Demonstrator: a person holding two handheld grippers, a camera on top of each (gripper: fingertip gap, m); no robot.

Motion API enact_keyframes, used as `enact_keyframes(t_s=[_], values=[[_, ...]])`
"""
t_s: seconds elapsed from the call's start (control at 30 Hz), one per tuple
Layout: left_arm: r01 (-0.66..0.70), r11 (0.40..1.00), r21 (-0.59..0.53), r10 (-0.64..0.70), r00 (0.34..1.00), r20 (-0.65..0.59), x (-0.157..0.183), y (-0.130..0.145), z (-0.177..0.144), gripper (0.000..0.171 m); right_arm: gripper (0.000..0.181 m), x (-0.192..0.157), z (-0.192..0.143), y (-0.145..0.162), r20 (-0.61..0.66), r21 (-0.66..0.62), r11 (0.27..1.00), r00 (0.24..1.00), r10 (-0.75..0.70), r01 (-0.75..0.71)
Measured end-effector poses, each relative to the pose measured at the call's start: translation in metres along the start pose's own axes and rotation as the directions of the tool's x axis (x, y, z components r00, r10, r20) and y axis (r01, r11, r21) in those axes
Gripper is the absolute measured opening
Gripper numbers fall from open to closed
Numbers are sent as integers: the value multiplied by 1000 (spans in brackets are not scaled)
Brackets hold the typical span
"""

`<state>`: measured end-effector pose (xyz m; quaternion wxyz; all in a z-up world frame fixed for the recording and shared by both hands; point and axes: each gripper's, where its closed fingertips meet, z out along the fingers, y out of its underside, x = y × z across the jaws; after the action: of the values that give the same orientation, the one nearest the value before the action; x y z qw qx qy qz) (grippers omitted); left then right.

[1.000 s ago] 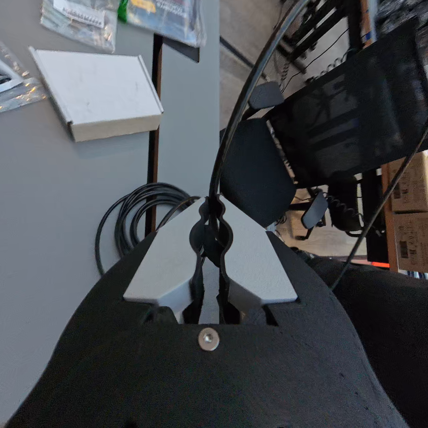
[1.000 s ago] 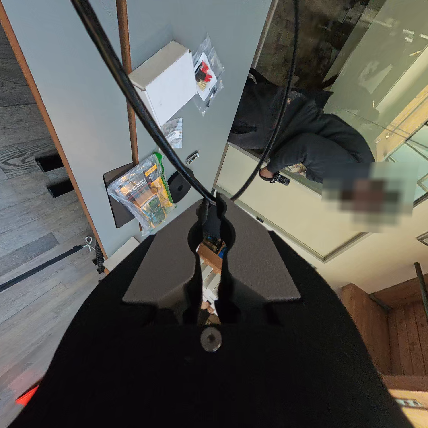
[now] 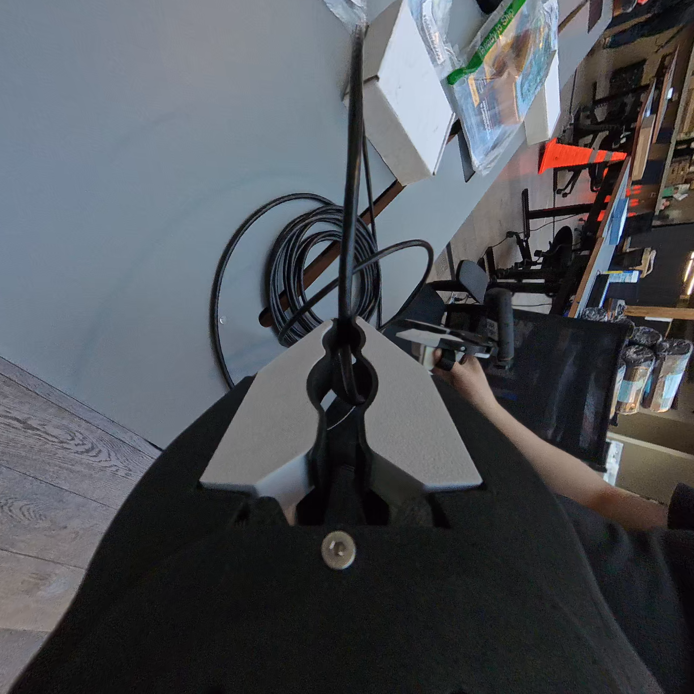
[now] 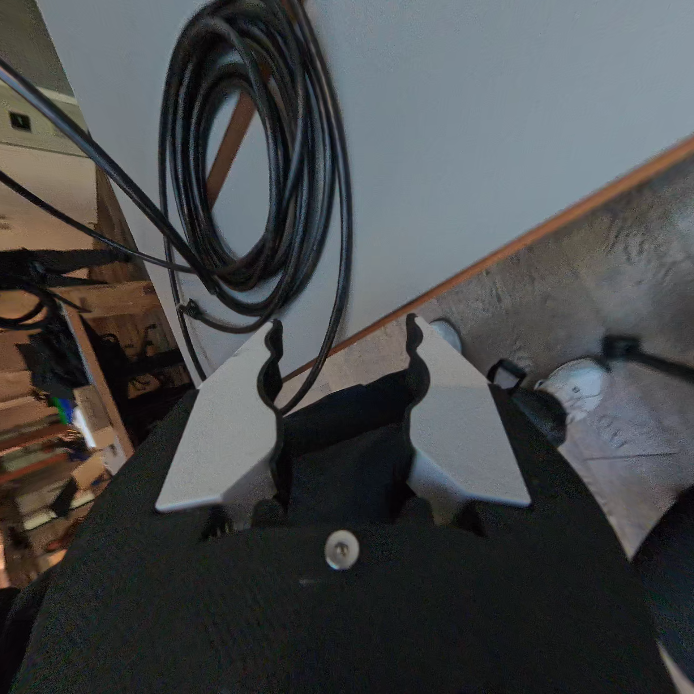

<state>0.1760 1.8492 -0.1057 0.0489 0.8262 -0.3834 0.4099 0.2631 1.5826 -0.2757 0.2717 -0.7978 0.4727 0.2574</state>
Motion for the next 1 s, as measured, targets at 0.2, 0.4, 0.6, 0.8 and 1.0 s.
enact_keyframes(t_s=[0.2, 0.4, 0.6, 0.8, 1.0], values=[[-143, 989, -41, 141, 989, -32, 40, -19, -15, 2, 15, -11, 33, 50, 96, -76, 992, 990, 108, -101], [-279, 949, -148, 292, 953, 77, 26, -24, -35, 2, 3, 3, -23, 8, 105, 148, 963, 972, 212, -226], [-120, 980, -160, 125, 992, 21, -14, 52, -32, 2, 2, -5, -76, -127, -183, 157, 957, 959, -217, 246], [259, 966, 24, -251, 953, -171, -28, 141, -7, 2, 3, -78, -5, -223, -214, -253, 676, 641, -737, 692], [593, 765, 252, -475, 783, -402, -14, 173, 30, 1, 25, -78, 69, -219, -124, -517, 411, 410, -904, 750]])
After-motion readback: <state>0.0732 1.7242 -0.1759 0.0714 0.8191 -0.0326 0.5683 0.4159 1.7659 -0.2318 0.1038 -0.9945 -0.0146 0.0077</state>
